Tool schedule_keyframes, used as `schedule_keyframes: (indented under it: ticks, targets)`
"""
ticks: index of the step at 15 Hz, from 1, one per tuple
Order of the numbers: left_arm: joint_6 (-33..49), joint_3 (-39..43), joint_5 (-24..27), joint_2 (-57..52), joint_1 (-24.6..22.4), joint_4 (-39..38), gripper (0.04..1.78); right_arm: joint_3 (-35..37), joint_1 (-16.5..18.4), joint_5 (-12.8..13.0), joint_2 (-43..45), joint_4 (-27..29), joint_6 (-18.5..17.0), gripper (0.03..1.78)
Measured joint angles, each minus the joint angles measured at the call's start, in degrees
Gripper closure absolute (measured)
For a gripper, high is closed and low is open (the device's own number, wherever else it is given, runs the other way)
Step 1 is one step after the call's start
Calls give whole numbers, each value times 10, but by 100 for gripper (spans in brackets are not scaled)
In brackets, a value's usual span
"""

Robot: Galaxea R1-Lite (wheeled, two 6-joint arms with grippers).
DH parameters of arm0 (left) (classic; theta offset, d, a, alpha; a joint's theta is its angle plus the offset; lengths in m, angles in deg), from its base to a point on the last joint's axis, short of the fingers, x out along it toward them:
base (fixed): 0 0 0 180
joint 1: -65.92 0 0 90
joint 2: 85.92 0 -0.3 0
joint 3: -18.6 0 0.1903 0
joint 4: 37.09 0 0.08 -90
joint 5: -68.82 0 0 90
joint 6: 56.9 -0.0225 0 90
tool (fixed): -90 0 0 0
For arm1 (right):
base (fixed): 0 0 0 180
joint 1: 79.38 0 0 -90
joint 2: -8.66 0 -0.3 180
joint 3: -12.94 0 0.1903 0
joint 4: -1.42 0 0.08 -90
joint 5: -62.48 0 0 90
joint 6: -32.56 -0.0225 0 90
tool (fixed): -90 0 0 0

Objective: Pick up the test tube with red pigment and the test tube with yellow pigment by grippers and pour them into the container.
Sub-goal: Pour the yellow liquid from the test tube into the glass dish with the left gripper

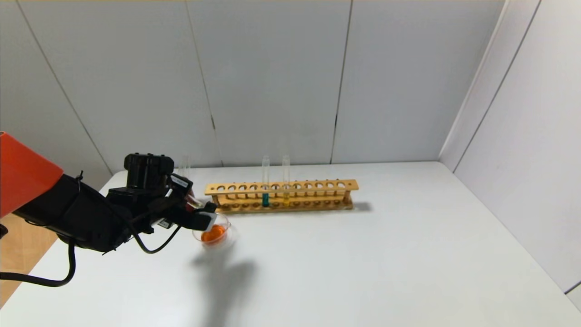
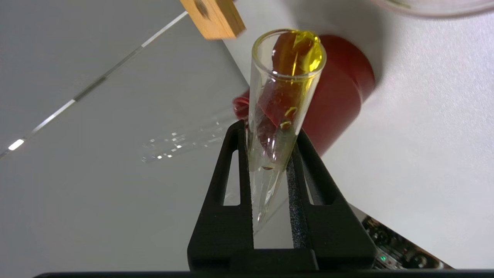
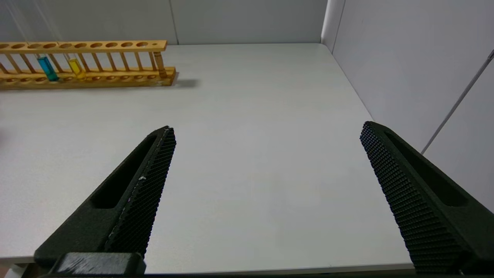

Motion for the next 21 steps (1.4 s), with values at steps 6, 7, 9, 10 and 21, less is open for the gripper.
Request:
schedule_keyframes:
  ticks: [6,7,9,10,21]
  targets:
    - [-26,6,-1,-2,2,-14,151,0,0,0,0,0,0,6]
    - [-30,7,-1,-2,1,-14,151,0,0,0,0,0,0,6]
    - [-38,8,-14,-2,2,-14,151,0,0,0,0,0,0,6]
    - [-38,9,-27,-3,2,-14,151,0,0,0,0,0,0,6]
    - [-59,23,-38,-10,15,-14,151,0,0,0,0,0,0,6]
